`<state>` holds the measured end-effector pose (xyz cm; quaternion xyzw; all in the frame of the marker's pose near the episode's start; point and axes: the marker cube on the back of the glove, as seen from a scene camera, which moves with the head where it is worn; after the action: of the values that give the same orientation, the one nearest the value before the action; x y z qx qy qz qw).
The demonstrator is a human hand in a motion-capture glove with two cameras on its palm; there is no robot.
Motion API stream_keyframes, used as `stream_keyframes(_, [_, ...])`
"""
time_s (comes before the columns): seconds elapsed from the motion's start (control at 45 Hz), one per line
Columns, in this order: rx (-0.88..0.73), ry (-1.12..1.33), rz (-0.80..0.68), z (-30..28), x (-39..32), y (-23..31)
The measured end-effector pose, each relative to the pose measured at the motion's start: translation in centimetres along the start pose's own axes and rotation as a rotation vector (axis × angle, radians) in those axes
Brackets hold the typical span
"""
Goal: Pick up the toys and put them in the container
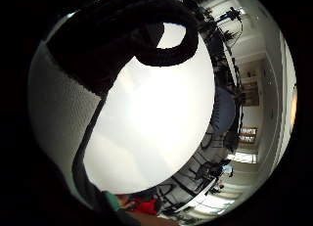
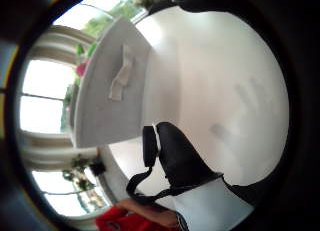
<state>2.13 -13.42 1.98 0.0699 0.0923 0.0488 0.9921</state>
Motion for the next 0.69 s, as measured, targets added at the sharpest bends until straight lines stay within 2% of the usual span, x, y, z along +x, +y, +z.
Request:
stream_keyframes(0.511, [0.036,0.023,0.006,0.1,0.7,-1.3])
stream_keyframes(0.689, [0.014,0.008,0.011,0.2,-0.7,0.1])
